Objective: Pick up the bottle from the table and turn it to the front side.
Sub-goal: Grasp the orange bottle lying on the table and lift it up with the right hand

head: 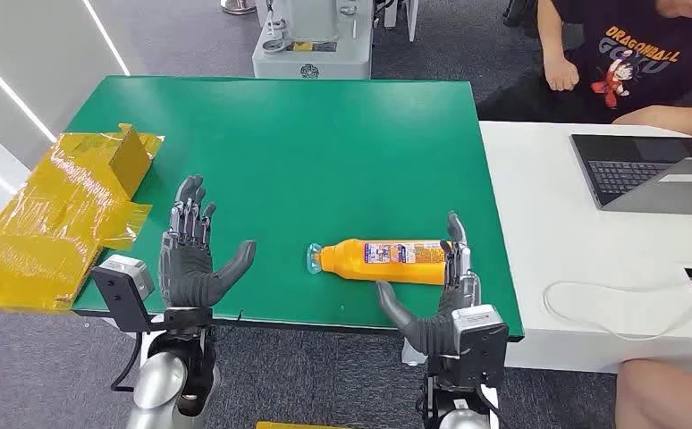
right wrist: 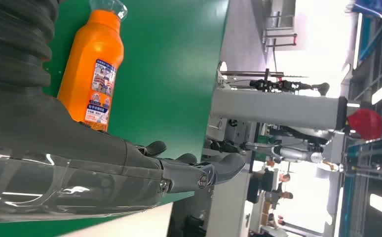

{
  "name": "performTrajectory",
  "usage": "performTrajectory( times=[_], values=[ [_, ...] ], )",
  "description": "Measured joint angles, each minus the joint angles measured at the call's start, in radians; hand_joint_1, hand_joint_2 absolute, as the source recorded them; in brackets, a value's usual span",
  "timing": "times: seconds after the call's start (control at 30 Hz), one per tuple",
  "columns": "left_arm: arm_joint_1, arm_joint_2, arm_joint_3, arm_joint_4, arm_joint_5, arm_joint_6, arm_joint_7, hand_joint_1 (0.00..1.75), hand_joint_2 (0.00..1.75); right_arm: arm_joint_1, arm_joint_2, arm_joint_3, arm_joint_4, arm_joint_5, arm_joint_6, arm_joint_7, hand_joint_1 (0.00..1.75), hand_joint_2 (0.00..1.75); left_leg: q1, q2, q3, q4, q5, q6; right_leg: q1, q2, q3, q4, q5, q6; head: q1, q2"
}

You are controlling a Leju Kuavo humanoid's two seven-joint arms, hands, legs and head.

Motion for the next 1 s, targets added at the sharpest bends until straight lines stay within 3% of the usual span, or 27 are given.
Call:
performTrajectory(
  times=[0.07,0.13,0.27,0.4,0.6,0.7,0.87,1.0],
  values=[
    [-0.001,0.0,0.0,0.004,-0.001,-0.005,-0.007,0.0,1.75,-0.007,-0.004,-0.005,-0.007,0.081,0.018,0.016,0.0,1.75,0.0,0.0,0.0,0.0,0.0,0.0,0.0,0.0,0.0,0.0,0.0,0.0,0.0,0.0],
    [-0.004,0.0,0.0,0.012,-0.003,-0.019,-0.02,0.0,1.75,-0.031,-0.021,-0.014,-0.019,0.248,0.064,0.051,0.0,1.75,0.0,0.0,0.0,0.0,0.0,0.0,0.0,0.0,0.0,0.0,0.0,0.0,0.0,0.0],
    [-0.009,0.0,0.0,0.031,0.0,-0.048,-0.041,0.0,1.75,-0.117,-0.101,-0.039,-0.02,0.543,0.167,0.111,0.0,1.75,0.0,0.0,0.0,0.001,0.0,0.0,0.0,0.0,0.0,0.0,0.001,0.001,0.0,0.0],
    [-0.019,0.001,0.0,0.047,0.011,-0.075,-0.046,0.0,1.75,-0.232,-0.202,-0.048,0.018,0.615,0.274,0.114,0.0,1.75,0.0,0.0,0.0,0.002,0.0,0.001,0.0,0.0,0.001,0.0,0.002,0.001,0.0,0.0],
    [-0.035,0.006,0.0,0.054,0.039,-0.121,-0.041,0.0,1.75,-0.591,-0.445,0.036,0.192,0.45,0.626,0.009,0.0,1.75,-0.001,0.0,-0.001,0.005,0.003,0.004,-0.001,0.0,0.001,0.0,0.005,0.004,0.0,0.0],
    [-0.039,0.01,-0.001,0.054,0.046,-0.126,-0.039,0.0,1.75,-0.776,-0.524,0.109,0.29,0.357,0.763,-0.032,0.0,1.75,-0.001,0.0,-0.001,0.005,0.003,0.004,-0.001,0.0,0.002,0.0,0.005,0.004,0.0,0.0],
    [-0.04,0.02,-0.002,0.054,0.058,-0.123,-0.039,0.0,1.75,-0.983,-0.558,0.258,0.468,0.19,0.946,-0.035,0.0,1.75,0.0,0.0,-0.001,0.005,0.003,0.004,-0.001,0.0,0.001,0.0,0.005,0.004,0.0,0.0],
    [-0.04,0.028,-0.003,0.054,0.065,-0.119,-0.04,0.0,1.75,-1.08,-0.554,0.379,0.601,0.118,0.985,-0.044,0.0,1.75,0.0,-0.001,-0.001,0.004,0.003,0.004,0.0,-0.001,0.001,0.0,0.005,0.004,0.0,0.0]
  ],
)
